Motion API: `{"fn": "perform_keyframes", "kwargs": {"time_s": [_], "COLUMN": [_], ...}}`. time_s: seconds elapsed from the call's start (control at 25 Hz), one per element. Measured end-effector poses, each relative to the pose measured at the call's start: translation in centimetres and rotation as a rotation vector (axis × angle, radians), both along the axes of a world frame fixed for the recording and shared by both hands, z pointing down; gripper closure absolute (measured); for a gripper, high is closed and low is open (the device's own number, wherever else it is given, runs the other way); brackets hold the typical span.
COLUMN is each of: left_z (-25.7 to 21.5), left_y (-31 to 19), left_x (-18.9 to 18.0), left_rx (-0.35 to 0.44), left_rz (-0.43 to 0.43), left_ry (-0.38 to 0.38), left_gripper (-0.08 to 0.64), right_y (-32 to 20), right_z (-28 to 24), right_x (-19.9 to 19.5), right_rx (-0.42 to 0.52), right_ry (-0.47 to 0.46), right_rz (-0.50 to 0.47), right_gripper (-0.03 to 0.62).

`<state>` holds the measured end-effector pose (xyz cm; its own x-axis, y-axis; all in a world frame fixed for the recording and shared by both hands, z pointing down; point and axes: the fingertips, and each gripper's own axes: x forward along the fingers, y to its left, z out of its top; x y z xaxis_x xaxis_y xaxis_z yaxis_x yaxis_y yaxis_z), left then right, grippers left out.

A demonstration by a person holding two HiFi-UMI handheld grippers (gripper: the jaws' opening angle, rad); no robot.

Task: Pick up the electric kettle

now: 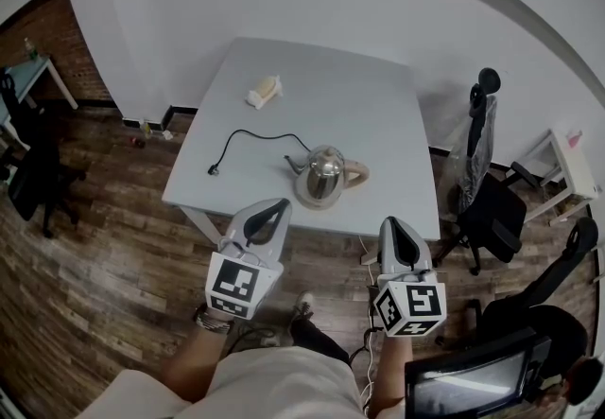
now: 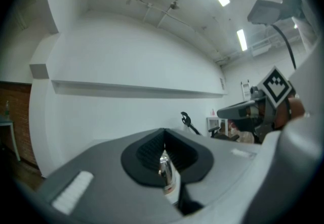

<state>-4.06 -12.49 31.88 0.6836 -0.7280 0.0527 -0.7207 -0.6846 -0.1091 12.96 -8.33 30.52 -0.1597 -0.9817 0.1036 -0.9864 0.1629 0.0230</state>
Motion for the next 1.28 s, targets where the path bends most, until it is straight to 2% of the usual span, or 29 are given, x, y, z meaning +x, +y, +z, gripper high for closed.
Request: {"fn": "perform_keyframes", "kwargs": {"time_s": [0.32, 0.64, 0.76, 0.92, 1.12, 1.28], "left_z": [0.3, -0.1, -0.6, -0.1, -1.5, -1.5], "left_y": [-1.7, -4.0, -5.0, -6.5, -7.8, -8.1], "left_x": [1.3, 2.4, 2.8, 3.1, 3.8, 3.9], "left_rx": [0.009, 0.04, 0.04, 0.048, 0.062, 0.074], "left_rz": [-0.017, -0.042, -0.072, -0.082, -0.093, -0.085], "left_ry": [-0.002, 0.008, 0.048, 0.03, 0.117, 0.136], "left_gripper": [0.554, 0.546, 0.534, 0.529, 0.508, 0.485], "right_y": [-2.1, -4.7, -5.7, -7.2, -8.9, -9.8], "right_z": [0.4, -0.2, -0.6, -1.2, -1.1, -0.8], "right_x": [1.5, 3.0, 3.6, 4.3, 5.0, 5.1], "right_rx": [0.002, 0.065, 0.087, 0.132, 0.129, 0.116], "right_ry": [-0.009, -0.003, 0.008, 0.044, 0.048, 0.065], "right_rz": [-0.016, -0.035, -0.044, -0.047, -0.058, -0.065], "right_gripper": [0.589, 0.589, 0.589, 0.588, 0.588, 0.555]}}
